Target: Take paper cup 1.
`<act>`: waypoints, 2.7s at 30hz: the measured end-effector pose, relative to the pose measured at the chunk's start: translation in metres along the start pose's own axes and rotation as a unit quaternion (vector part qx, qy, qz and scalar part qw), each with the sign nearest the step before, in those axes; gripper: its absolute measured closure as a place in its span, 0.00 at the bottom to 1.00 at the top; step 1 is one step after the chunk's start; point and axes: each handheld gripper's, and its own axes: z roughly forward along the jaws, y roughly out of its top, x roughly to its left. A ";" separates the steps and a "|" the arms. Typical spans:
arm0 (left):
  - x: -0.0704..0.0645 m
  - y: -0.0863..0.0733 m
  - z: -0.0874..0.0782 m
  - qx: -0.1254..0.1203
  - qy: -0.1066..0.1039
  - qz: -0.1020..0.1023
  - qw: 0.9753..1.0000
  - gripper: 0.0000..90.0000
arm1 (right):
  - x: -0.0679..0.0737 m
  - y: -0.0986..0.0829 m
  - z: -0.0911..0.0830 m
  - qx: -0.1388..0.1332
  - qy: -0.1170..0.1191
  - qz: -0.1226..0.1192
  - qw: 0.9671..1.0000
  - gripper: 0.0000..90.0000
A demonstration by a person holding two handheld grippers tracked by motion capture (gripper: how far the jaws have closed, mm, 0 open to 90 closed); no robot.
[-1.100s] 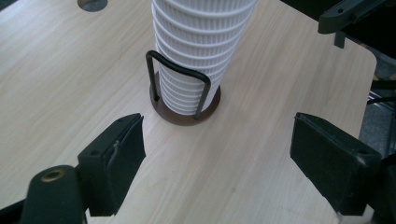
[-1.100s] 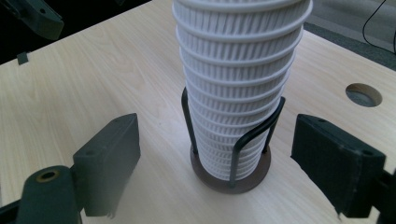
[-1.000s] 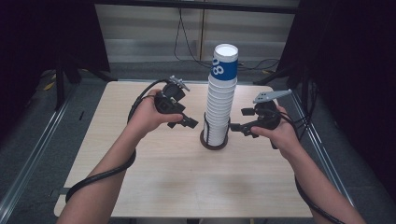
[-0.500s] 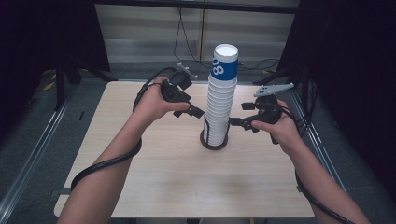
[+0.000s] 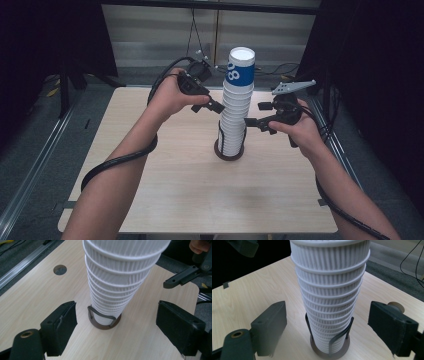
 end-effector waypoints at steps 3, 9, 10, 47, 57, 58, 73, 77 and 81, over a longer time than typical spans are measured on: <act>0.003 0.007 0.000 -0.005 0.002 0.002 1.000 0.19 | 0.000 0.006 0.002 -0.004 0.003 0.000 1.000 0.16; 0.003 0.016 -0.004 -0.017 0.001 -0.003 1.000 0.19 | 0.002 0.015 0.004 -0.006 -0.001 -0.005 1.000 0.15; 0.003 0.020 -0.005 -0.015 0.004 0.006 1.000 0.19 | 0.001 0.019 0.004 -0.010 -0.001 -0.003 1.000 0.15; -0.009 0.063 0.002 -0.037 0.010 0.024 0.999 0.22 | 0.005 0.039 0.007 -0.049 -0.023 0.012 0.998 0.15; -0.011 0.064 0.001 -0.032 0.011 0.026 0.999 0.22 | 0.008 0.045 0.011 -0.063 -0.023 0.022 0.997 0.15; -0.011 0.064 0.001 -0.032 0.011 0.026 0.999 0.22 | 0.007 0.046 0.012 -0.069 -0.022 0.026 0.997 0.15; -0.012 0.070 -0.013 -0.057 0.011 0.007 0.998 0.24 | 0.007 0.047 0.013 -0.073 -0.024 0.025 0.997 0.19; -0.014 0.071 -0.014 -0.042 0.016 0.011 0.999 0.24 | 0.008 0.046 0.013 -0.072 -0.026 0.025 0.997 0.19; -0.014 0.072 -0.016 -0.047 0.017 0.009 0.999 0.24 | 0.008 0.046 0.013 -0.074 -0.027 0.025 0.997 0.19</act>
